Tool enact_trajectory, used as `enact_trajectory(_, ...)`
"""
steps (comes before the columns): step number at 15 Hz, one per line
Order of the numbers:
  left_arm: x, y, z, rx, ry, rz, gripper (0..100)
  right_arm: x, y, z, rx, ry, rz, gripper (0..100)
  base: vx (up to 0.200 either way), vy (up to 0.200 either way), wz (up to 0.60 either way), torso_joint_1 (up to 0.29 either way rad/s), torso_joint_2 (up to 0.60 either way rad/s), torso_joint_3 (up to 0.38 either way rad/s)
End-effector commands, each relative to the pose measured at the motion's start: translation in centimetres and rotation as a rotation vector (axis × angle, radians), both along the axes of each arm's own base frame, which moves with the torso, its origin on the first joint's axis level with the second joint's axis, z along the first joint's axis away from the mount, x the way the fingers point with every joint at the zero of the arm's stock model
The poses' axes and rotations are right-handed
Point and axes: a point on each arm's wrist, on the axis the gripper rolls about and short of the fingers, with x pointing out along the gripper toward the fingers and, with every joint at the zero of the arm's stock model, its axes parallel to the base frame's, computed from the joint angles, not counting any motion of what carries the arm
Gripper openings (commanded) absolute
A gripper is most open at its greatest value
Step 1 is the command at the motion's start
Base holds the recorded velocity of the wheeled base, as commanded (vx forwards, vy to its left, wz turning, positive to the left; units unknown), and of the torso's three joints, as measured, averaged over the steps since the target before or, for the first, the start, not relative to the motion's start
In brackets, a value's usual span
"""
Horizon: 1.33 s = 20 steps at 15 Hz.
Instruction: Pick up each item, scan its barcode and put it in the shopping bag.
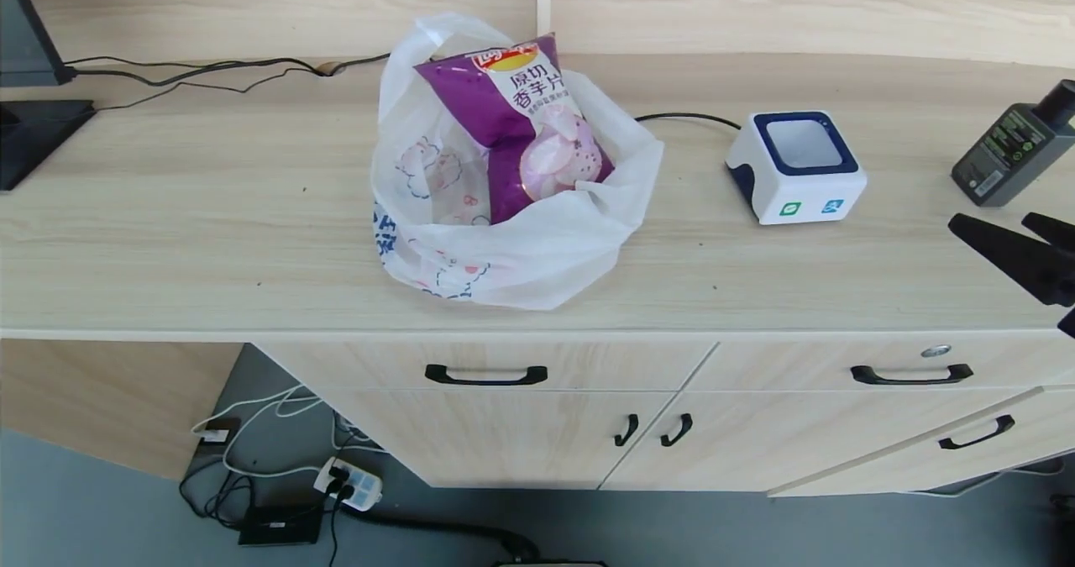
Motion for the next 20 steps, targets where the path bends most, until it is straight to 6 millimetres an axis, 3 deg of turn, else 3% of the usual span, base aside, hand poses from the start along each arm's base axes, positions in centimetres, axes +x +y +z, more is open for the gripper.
enact_trajectory(1, 0.0, 0.0, 0.0, 0.0, 0.002, 0.0, 100, -0.4, -0.7, -0.2, 0.02, 0.006, -0.036, 100, 0.0, -0.2, 0.0, -0.002, 0.0, 0.002)
enact_trajectory(8, 0.0, 0.0, 0.0, 0.001, 0.003, 0.0, 100, 0.7, -1.0, -0.5, -0.013, -0.044, -0.051, 100, 0.0, -0.2, 0.0, 0.004, 0.0, 0.005)
enact_trajectory(11, 0.0, 0.0, 0.0, 0.004, 0.002, 0.0, 100, 3.5, -2.6, -0.7, -0.067, -0.111, -0.133, 100, 0.133, -0.2, 0.0, 0.001, 0.0, 0.001)
enact_trajectory(13, 0.0, 0.0, 0.0, 0.001, 0.0, 0.0, 100, 5.1, -3.1, -1.4, -0.1, -0.136, -0.154, 100, 0.1, 0.0, 0.0, -0.001, 0.0, 0.004)
enact_trajectory(20, 0.0, 0.0, 0.0, 0.0, 0.0, 0.0, 100, 7.4, -2.6, -2.1, -0.123, -0.107, -0.126, 100, 0.0, 0.0, 0.0, 0.0, 0.0, 0.0)
